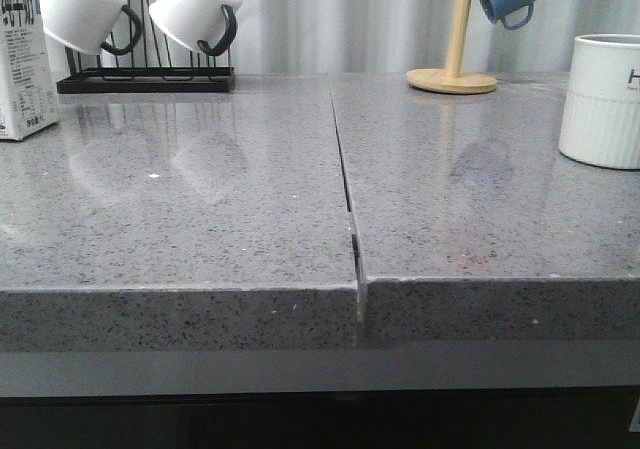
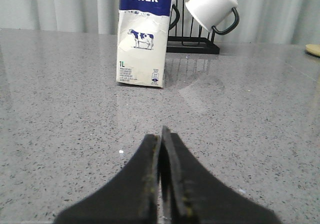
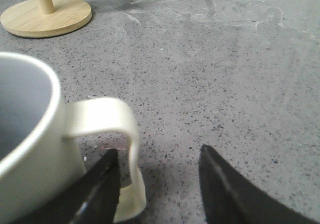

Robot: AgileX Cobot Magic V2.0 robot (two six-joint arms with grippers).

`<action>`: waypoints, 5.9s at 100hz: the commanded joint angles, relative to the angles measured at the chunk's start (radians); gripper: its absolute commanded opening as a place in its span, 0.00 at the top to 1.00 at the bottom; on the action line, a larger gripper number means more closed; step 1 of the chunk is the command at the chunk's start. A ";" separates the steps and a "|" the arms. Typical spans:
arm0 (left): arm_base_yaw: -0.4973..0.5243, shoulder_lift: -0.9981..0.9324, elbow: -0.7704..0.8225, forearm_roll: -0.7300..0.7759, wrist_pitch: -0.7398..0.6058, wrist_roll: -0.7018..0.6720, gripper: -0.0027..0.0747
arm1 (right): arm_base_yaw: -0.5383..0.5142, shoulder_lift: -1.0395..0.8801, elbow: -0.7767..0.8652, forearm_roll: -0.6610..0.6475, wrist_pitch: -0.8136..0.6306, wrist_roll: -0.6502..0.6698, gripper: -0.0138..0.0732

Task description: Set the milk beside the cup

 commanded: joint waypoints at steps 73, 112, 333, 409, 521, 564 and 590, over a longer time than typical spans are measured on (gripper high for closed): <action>0.000 -0.033 0.042 -0.008 -0.082 -0.003 0.99 | 0.223 -0.103 -0.082 0.073 -0.090 -0.008 0.92; 0.000 -0.033 0.042 -0.008 -0.082 -0.003 0.99 | 0.507 -0.006 -0.208 0.236 -0.060 -0.141 0.92; 0.000 -0.033 0.042 -0.008 -0.082 -0.003 0.99 | 0.286 -1.295 0.074 0.081 1.103 -0.145 0.91; 0.000 -0.033 0.042 0.012 -0.109 -0.003 0.99 | 0.236 -1.570 0.155 -0.173 1.232 0.066 0.91; 0.080 0.850 -0.592 0.079 -0.138 -0.003 0.14 | 0.236 -1.570 0.155 -0.173 1.232 0.066 0.91; 0.082 1.170 -0.712 0.080 -0.427 -0.005 0.14 | 0.236 -1.570 0.155 -0.173 1.232 0.066 0.91; 0.082 1.301 -0.837 0.080 -0.427 -0.006 0.14 | 0.236 -1.570 0.155 -0.173 1.232 0.066 0.91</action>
